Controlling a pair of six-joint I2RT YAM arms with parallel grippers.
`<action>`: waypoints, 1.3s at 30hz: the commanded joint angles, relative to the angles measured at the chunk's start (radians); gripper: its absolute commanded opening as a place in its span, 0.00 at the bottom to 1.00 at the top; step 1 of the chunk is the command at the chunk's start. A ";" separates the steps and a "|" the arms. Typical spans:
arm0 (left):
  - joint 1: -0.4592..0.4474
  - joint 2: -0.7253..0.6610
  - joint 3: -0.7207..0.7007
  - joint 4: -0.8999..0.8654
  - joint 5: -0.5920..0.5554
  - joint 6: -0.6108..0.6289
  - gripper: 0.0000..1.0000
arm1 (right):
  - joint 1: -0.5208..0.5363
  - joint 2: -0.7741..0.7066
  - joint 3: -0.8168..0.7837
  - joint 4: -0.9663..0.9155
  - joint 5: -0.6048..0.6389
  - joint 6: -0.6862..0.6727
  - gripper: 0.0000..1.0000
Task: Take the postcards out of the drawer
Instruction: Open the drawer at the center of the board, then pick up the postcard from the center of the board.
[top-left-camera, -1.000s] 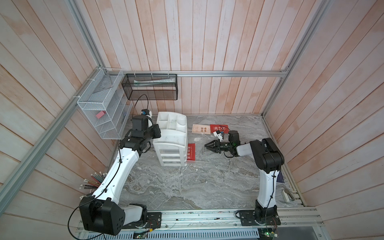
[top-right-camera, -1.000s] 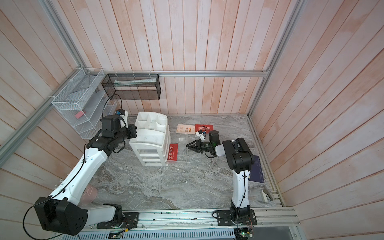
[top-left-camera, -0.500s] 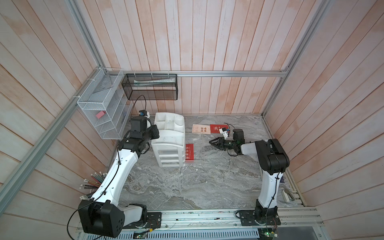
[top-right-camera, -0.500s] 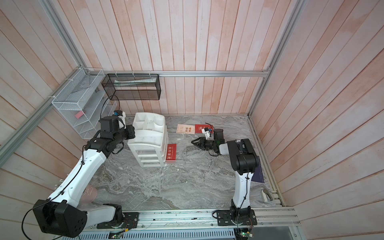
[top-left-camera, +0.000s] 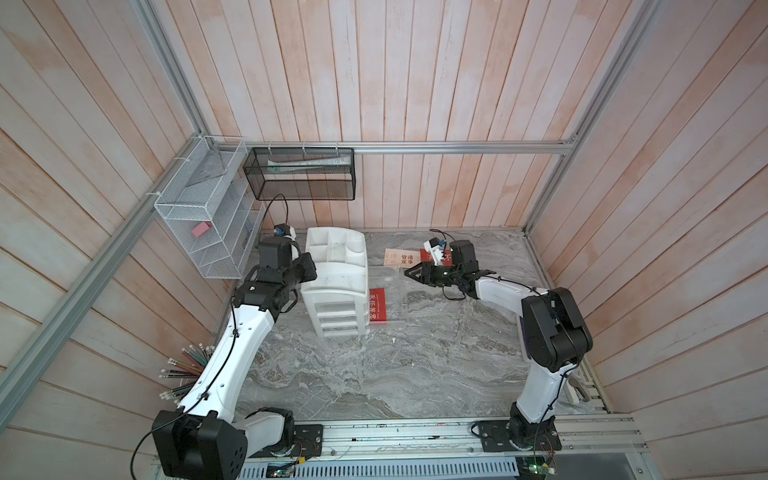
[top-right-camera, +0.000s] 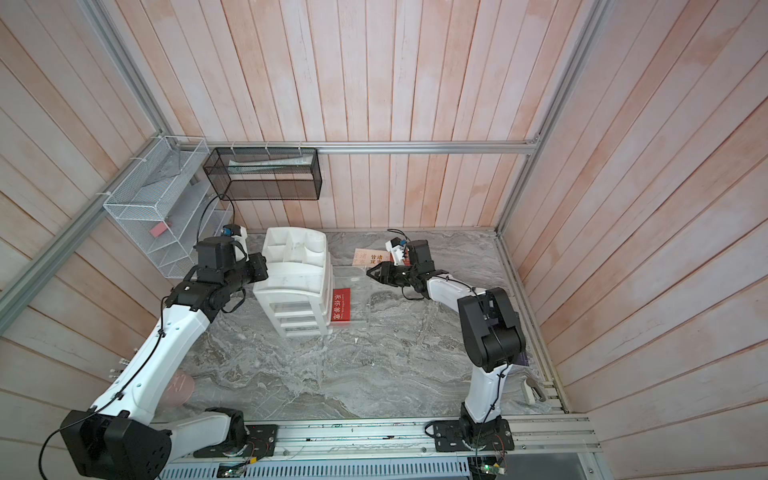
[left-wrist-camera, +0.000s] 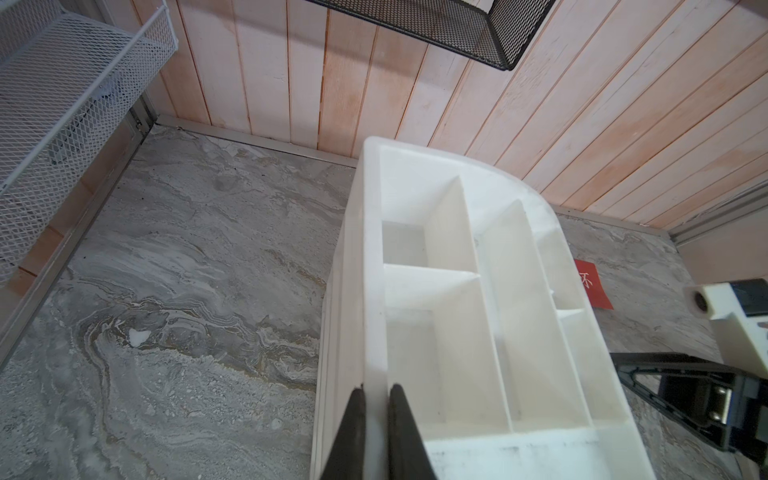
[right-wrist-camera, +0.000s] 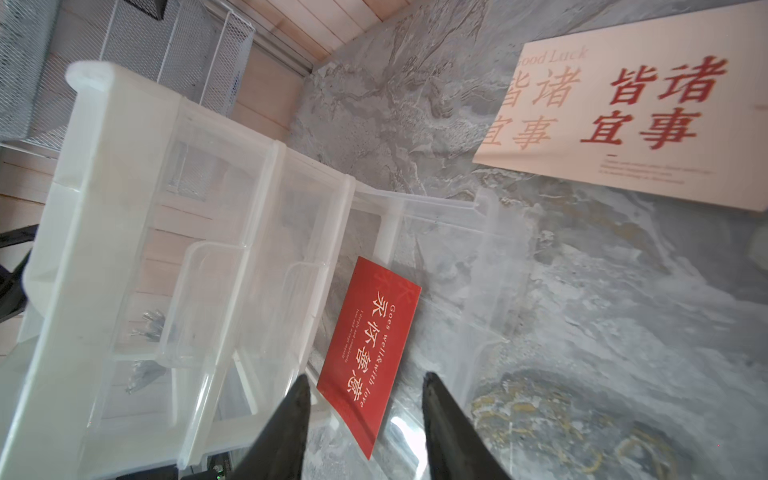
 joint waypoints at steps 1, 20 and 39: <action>0.006 -0.029 -0.020 -0.016 -0.019 0.018 0.09 | 0.059 -0.015 0.059 -0.172 0.167 -0.042 0.45; 0.006 -0.025 -0.023 -0.008 -0.014 0.025 0.09 | 0.283 0.223 0.362 -0.495 0.458 -0.018 0.36; 0.005 -0.023 -0.032 0.001 -0.012 0.033 0.09 | 0.303 0.313 0.431 -0.600 0.452 -0.035 0.37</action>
